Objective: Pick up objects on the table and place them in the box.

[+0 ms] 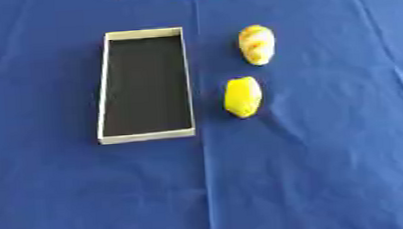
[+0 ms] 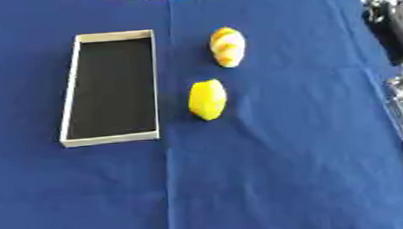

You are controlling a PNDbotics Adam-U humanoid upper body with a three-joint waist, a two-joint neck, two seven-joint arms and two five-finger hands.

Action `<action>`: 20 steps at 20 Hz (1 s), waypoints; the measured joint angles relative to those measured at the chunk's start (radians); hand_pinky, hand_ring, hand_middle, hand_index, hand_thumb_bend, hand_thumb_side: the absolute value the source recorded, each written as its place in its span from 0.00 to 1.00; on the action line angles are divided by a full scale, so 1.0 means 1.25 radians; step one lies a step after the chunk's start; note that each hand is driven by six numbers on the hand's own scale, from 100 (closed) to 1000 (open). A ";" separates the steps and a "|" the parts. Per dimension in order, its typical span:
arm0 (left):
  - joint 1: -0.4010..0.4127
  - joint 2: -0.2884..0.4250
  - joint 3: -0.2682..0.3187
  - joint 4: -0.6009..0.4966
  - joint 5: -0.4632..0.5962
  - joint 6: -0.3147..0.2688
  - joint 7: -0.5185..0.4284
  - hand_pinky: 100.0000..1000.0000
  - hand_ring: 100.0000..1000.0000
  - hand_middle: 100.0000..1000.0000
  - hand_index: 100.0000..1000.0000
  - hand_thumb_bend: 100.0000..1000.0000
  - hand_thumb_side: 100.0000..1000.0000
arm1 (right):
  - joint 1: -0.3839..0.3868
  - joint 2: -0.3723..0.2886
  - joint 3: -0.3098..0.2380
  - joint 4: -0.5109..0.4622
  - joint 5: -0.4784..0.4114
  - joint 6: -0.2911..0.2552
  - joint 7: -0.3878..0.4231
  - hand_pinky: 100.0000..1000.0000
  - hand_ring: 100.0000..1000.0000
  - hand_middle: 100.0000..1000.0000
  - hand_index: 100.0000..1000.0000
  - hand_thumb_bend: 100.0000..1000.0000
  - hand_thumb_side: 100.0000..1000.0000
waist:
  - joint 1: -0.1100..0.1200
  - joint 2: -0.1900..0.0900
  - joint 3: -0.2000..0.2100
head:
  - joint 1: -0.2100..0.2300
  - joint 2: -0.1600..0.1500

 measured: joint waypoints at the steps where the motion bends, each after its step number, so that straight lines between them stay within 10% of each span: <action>1: 0.000 0.000 0.000 0.000 0.000 0.000 0.000 0.78 0.81 0.73 0.79 0.61 0.69 | 0.000 0.000 0.000 0.000 0.000 0.000 0.000 0.87 0.82 0.78 0.83 0.00 0.59 | 0.000 0.000 0.000 | 0.000 0.000; 9: 0.000 0.000 0.000 0.000 0.000 0.002 -0.003 0.78 0.82 0.73 0.79 0.61 0.69 | -0.078 -0.066 0.029 0.000 -0.002 0.033 0.026 0.87 0.82 0.78 0.83 0.00 0.57 | -0.005 -0.001 0.001 | -0.002 0.000; 20: 0.000 0.000 -0.005 0.000 0.001 0.004 -0.009 0.78 0.82 0.73 0.79 0.61 0.69 | -0.311 -0.167 0.128 -0.002 -0.037 0.227 0.153 0.87 0.84 0.79 0.84 0.00 0.62 | -0.013 -0.009 0.007 | -0.004 0.005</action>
